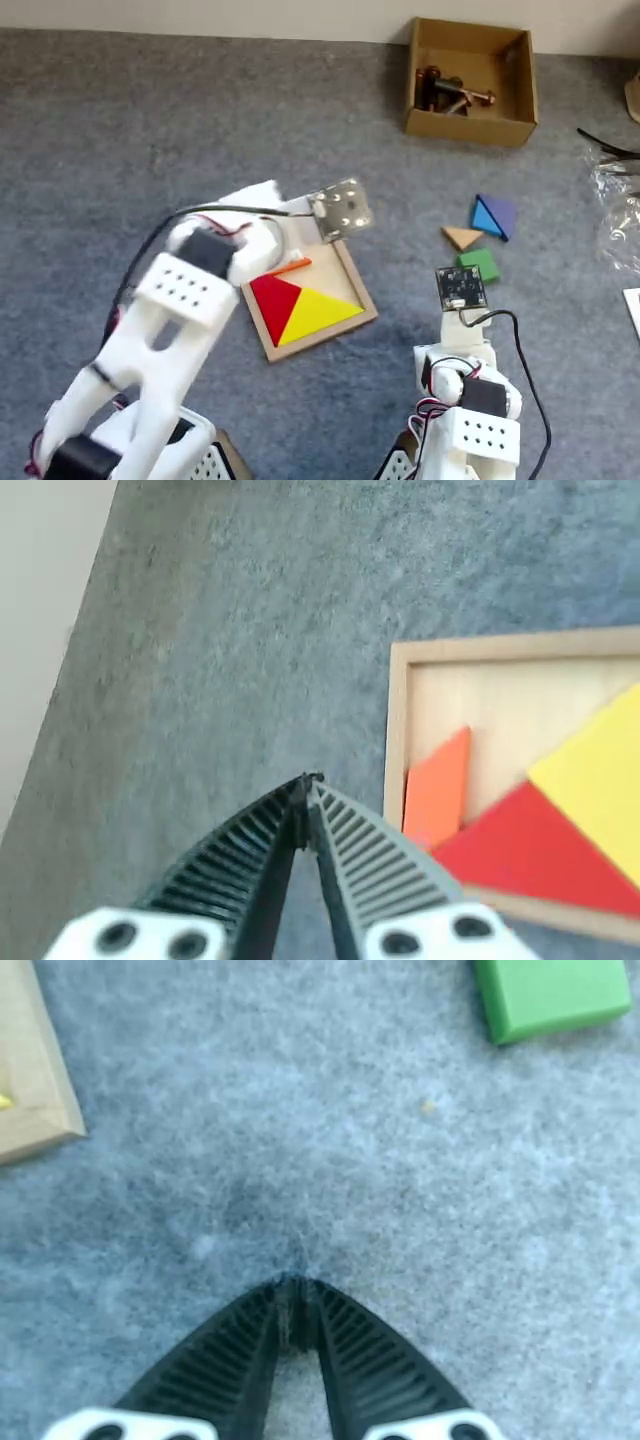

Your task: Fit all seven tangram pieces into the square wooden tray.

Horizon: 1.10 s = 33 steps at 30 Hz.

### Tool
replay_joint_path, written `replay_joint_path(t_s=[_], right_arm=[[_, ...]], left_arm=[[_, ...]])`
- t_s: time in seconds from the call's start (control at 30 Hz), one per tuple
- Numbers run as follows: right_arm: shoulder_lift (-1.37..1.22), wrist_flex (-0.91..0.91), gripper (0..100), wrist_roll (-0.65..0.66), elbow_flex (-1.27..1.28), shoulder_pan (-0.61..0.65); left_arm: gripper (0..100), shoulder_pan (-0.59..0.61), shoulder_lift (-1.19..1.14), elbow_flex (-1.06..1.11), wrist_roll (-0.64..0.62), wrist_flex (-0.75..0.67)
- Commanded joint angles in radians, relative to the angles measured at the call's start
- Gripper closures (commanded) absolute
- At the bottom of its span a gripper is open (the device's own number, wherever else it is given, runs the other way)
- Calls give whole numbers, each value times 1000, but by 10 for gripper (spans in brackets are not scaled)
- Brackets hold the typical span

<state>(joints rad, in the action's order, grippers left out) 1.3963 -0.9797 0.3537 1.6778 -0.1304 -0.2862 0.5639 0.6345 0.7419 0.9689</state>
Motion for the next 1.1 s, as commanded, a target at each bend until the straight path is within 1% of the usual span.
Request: replay_joint_path(t_s=[0.0,0.1,0.23,0.33,0.47,0.6,0.77,0.87,0.97,1.07], right_arm=[[-2,27,987,12,22,-30],[-2,27,987,12,22,-30],[-2,27,987,12,22,-30],[-2,27,987,12,22,-30],[-2,27,987,12,22,-30],[-2,27,987,12,22,-30],[-2,27,987,12,22,-30],[-2,27,987,12,22,-30],[-2,27,987,12,22,-30],[-2,27,987,12,22,-30]], left_arm=[[986,35,137,35,-12,100],[986,38,249,133,-12,144],[986,50,443,292,-12,144],[986,93,601,398,-12,147],[986,205,771,532,-12,150],[986,302,869,641,-12,152],[986,358,960,727,-17,204],[986,412,1023,762,-87,201],[987,426,1092,823,-124,209],[987,430,1161,909,-124,209]])
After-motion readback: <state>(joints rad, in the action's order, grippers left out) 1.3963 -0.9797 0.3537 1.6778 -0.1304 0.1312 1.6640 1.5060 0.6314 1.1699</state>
